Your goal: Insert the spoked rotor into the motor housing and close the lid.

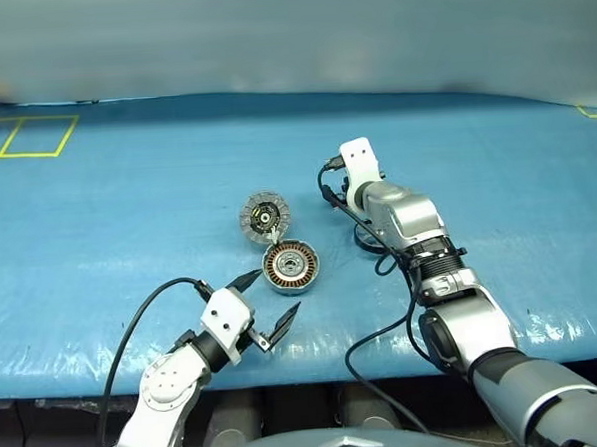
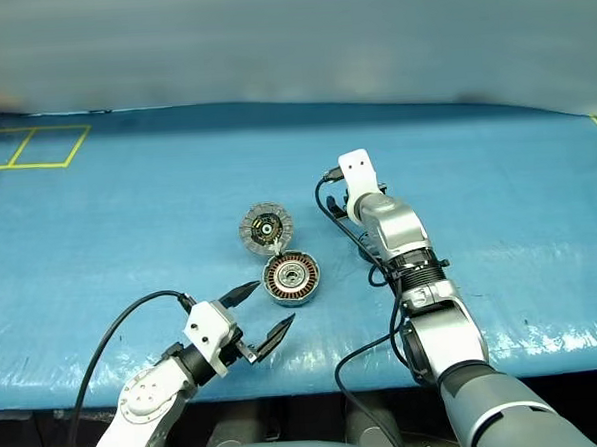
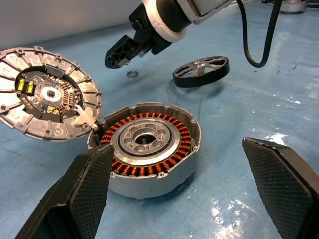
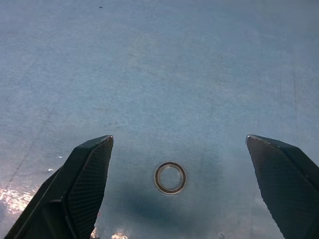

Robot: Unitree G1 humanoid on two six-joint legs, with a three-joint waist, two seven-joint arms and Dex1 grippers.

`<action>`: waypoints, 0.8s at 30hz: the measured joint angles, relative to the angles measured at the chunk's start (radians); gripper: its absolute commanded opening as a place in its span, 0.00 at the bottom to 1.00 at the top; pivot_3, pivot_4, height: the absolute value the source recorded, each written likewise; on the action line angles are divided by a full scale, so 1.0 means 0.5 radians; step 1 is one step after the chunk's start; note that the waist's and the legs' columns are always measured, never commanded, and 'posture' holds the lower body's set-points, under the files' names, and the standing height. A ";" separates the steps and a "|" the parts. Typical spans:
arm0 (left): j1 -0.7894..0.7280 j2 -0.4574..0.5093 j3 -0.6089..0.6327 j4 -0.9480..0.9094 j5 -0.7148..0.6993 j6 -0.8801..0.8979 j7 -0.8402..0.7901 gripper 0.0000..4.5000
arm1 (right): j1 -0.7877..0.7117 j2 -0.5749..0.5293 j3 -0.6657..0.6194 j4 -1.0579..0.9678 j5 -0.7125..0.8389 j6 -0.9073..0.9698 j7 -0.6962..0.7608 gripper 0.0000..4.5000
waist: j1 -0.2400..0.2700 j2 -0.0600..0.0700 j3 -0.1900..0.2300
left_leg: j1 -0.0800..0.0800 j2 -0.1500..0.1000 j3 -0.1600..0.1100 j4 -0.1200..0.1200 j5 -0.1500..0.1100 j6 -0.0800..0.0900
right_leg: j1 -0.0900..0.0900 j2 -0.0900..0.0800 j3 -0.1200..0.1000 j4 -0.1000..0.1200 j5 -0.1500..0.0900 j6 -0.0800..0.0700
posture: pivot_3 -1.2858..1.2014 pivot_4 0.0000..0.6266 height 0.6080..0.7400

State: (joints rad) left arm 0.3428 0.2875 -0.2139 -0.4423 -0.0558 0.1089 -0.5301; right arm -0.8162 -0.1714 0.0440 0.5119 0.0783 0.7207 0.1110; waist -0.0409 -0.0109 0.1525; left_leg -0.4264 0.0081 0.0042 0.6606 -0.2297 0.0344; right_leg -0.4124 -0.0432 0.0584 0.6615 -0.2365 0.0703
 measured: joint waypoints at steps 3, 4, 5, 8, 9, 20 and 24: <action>-0.013 -0.022 -0.003 0.099 -0.001 -0.064 0.028 0.99 | 0.001 0.039 -0.067 0.013 0.015 0.000 -0.020 1.00 | -0.003 0.000 0.000 | 0.000 0.000 0.000 0.000 0.000 0.000 | 0.000 0.000 0.000 0.000 0.001 0.002 | 0.52 0.24 1.00; -0.024 -0.022 -0.002 0.124 -0.002 -0.077 0.033 0.99 | 0.003 0.051 -0.077 0.024 0.018 0.001 -0.022 1.00 | -0.003 0.000 0.000 | 0.000 0.001 0.000 0.000 0.000 0.000 | 0.000 0.001 0.000 0.000 0.001 0.003 | 0.52 0.24 1.00; -0.032 -0.022 -0.002 0.150 -0.004 -0.095 0.038 0.99 | 0.010 0.060 -0.083 0.029 0.020 0.002 -0.022 1.00 | -0.003 0.000 0.000 | 0.000 0.001 0.000 0.000 0.000 0.000 | 0.000 0.001 0.000 0.000 0.002 0.003 | 0.52 0.24 1.00; -0.040 -0.020 -0.008 0.192 -0.009 -0.111 0.034 0.99 | 0.037 0.086 -0.086 0.030 0.019 0.015 -0.013 1.00 | -0.004 0.000 0.000 | 0.000 0.001 0.001 0.000 0.000 0.000 | 0.000 0.001 0.001 0.000 0.002 0.003 | 0.52 0.24 1.00; -0.044 -0.020 -0.015 0.199 -0.011 -0.111 0.030 0.99 | 0.043 0.094 -0.084 0.032 0.017 0.017 -0.008 1.00 | -0.004 0.000 0.000 | 0.000 0.000 0.001 0.000 0.000 0.000 | 0.000 0.001 0.001 0.000 0.002 0.003 | 0.52 0.24 1.00; -0.054 -0.044 -0.045 0.215 -0.074 -0.109 0.059 0.99 | 0.025 0.123 -0.080 0.205 -0.024 -0.083 -0.010 1.00 | -0.014 0.001 0.000 | 0.001 0.001 0.001 0.000 0.000 0.000 | 0.001 0.001 0.001 0.000 0.002 0.003 | 0.52 0.24 1.00; -0.054 -0.044 -0.045 0.215 -0.084 -0.104 0.078 0.99 | -0.001 0.130 -0.074 0.301 -0.035 -0.162 -0.009 1.00 | -0.020 0.000 0.000 | 0.008 0.001 0.002 0.000 0.000 0.000 | 0.007 0.001 0.002 0.000 -0.001 -0.001 | 0.52 0.24 1.00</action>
State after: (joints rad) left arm 0.3160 0.2656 -0.2364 -0.3349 -0.0976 0.0571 -0.4911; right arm -0.8166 -0.1067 0.0069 0.6625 0.0609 0.6395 0.1064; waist -0.0509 -0.0107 0.1524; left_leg -0.4224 0.0084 0.0051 0.6605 -0.2298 0.0346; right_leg -0.4088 -0.0428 0.0596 0.6615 -0.2369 0.0695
